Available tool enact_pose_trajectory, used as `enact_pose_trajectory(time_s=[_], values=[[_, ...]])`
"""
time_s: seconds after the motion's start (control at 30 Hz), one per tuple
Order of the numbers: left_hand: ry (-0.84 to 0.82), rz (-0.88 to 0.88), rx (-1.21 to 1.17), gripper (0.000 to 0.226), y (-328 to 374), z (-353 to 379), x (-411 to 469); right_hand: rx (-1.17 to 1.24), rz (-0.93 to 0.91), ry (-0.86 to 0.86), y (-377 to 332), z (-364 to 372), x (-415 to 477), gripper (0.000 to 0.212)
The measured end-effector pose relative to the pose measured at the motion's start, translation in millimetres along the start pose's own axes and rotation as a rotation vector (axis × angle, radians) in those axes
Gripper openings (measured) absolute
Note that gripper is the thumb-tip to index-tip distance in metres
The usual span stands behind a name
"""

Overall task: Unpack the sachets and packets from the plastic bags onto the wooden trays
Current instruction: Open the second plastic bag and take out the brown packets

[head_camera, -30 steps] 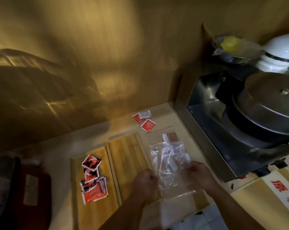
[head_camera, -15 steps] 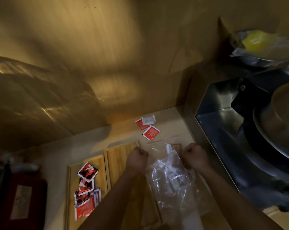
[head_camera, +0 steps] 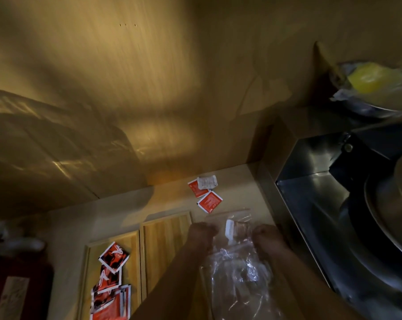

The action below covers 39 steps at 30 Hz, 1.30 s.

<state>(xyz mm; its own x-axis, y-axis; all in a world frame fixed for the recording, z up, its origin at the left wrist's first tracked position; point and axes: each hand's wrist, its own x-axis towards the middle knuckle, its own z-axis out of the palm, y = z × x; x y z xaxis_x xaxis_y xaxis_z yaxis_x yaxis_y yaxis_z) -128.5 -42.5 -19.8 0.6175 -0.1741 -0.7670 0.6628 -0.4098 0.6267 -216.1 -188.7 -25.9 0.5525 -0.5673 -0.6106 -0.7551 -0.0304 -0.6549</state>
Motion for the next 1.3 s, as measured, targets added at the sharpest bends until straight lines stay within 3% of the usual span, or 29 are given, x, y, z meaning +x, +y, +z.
enact_pose_trajectory(time_s=[0.13,0.23,0.4,0.53,0.67,0.8,0.9,1.07,1.3], values=[[0.101,0.291,-0.066,0.039,10,2,-19,0.300,-0.093,0.016,-3,-9,-8,0.031],[0.061,0.463,-0.046,0.027,26,-5,-40,0.437,-0.187,-0.019,-18,-20,-21,0.016],[0.017,0.614,0.116,0.030,38,-25,-73,0.467,-0.298,-0.009,-39,-33,-38,0.015],[0.039,0.715,0.367,0.016,36,-25,-85,0.447,-0.370,-0.055,-62,-34,-54,0.016],[-0.025,0.615,0.378,0.014,33,-18,-100,0.333,-0.406,-0.026,-73,-25,-57,0.008],[-0.066,0.355,0.035,0.028,26,-23,-111,0.342,-0.411,-0.004,-73,-13,-67,0.009],[-0.144,0.232,-0.129,0.030,22,-33,-116,0.262,-0.441,-0.093,-67,-7,-84,0.013],[-0.166,0.196,-0.215,0.024,16,-38,-123,0.236,-0.476,-0.319,-59,0,-116,0.007],[-0.137,0.136,-0.390,0.024,2,-30,-126,0.147,-0.519,-0.418,-49,-1,-134,0.018]])
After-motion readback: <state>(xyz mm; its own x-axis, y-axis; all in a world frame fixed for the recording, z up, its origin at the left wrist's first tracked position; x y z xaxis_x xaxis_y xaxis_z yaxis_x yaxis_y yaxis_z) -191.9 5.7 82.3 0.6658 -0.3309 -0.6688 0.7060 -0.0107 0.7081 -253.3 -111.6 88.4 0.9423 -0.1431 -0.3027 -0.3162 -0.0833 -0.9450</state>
